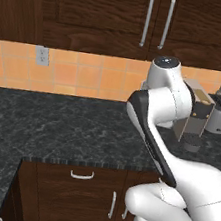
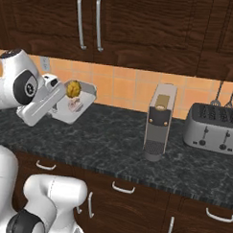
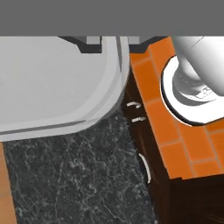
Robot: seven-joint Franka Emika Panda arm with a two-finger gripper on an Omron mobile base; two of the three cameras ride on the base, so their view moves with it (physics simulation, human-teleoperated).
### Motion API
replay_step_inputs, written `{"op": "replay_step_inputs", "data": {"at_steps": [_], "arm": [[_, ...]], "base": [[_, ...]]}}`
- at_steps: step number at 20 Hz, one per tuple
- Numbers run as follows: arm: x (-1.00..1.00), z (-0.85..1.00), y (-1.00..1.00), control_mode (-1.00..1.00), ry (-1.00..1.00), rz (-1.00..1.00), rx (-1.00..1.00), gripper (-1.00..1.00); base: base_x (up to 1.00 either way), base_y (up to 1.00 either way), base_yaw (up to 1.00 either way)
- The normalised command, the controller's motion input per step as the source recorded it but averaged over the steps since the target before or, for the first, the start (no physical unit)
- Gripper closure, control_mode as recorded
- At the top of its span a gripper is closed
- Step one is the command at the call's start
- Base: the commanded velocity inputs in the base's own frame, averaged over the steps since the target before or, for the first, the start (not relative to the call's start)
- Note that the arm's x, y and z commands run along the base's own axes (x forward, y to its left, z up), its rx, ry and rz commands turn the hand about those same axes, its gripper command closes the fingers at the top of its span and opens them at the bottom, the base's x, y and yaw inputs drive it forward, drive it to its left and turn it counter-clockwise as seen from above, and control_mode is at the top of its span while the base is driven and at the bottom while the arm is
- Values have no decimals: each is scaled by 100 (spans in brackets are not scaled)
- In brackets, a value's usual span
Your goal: Take the meat container that has the chicken drumstick and place it on the second highest rack of the freezer. Then take the vegetable container that has the garlic and squash and place it on the highest rack of the freezer.
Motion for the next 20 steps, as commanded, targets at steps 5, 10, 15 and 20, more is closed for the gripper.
{"op": "replay_step_inputs", "data": {"at_steps": [5,10,15,20], "arm": [[-17,6,-21,-100,0,21,3,100],[-37,3,-3,-100,0,12,0,100],[-43,-1,-1,-100,0,11,1,100],[-13,0,0,100,0,2,0,100]], "base": [[0,0,0],[0,0,0],[0,0,0],[-74,-2,-2]]}}
